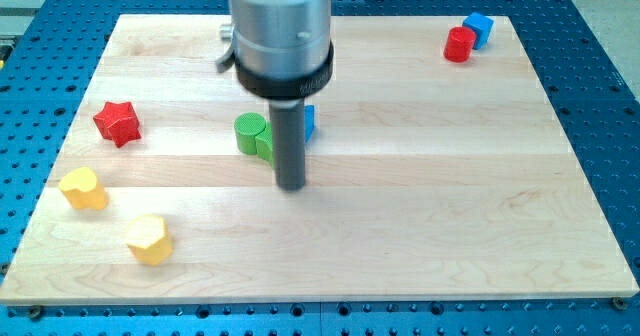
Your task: Place the hexagon to the bottom right of the triangle
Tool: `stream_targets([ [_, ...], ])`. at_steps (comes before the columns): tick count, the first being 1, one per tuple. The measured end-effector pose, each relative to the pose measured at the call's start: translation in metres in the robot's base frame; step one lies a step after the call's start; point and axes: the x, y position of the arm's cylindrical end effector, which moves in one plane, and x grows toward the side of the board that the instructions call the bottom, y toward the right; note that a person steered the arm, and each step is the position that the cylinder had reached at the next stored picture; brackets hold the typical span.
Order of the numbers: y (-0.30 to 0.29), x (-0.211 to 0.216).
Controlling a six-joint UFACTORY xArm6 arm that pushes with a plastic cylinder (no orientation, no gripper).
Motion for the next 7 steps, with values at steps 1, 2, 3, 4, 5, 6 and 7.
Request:
stream_targets([
  [1, -0.050, 0.092],
  [2, -0.077, 0.090],
  [3, -0.087, 0.069],
  [4, -0.136, 0.091],
  [5, -0.159, 0.066],
  [6, -0.105, 0.023],
  [7, -0.053, 0.006],
])
